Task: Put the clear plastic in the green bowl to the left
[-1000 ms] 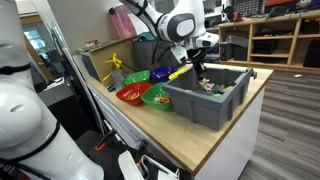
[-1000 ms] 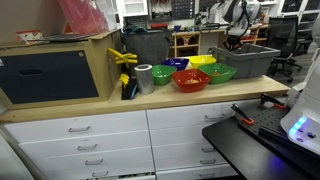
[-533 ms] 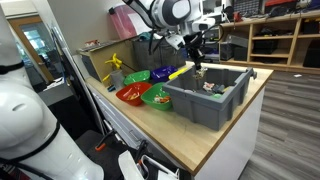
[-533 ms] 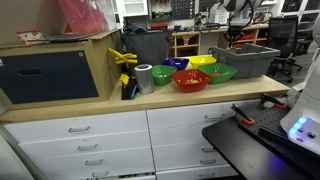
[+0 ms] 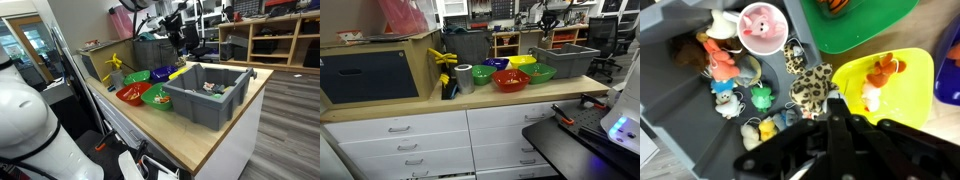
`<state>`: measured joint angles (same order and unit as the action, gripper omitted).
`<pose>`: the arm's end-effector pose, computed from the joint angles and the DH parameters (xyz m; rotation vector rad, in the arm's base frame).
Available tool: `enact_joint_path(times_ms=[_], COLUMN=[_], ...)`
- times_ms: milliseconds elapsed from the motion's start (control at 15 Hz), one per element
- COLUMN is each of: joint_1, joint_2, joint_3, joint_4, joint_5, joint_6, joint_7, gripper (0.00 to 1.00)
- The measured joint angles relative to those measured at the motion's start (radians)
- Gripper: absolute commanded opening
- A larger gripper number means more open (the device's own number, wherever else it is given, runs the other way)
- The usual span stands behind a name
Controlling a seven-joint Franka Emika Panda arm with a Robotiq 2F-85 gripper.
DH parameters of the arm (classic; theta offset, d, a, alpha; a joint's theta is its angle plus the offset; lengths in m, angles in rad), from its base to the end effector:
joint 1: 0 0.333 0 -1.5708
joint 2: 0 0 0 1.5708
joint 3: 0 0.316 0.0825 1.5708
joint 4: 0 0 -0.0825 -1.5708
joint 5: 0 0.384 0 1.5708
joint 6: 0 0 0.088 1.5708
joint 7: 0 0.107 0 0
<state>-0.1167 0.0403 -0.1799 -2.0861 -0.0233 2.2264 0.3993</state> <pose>0.5385 -0.1646 0.4157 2.9369 -1.0424 0.1588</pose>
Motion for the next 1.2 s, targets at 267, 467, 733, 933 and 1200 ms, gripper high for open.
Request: enact_joint_path(times_ms=[267,467,733,933,1200], joint_1=[0.027,0.049,0.078,0.096,0.111], joint_2=[-0.035,-0.029,-0.014,-0.005,-0.001], joint_3=[0.064,0.102,0.141,0.157,0.175], joint_4=[0.000,-0.001,-0.004,-0.004,-0.004], joint_5=[-0.007,-0.007,-0.007,-0.007,-0.007], joint_6=[-0.065,-0.070,-0.077,-0.083,-0.092], joint_7=[0.000,0.000,0.000,0.000,-0.001], gripper=[0.00,0.00,0.00,0.00,0.00])
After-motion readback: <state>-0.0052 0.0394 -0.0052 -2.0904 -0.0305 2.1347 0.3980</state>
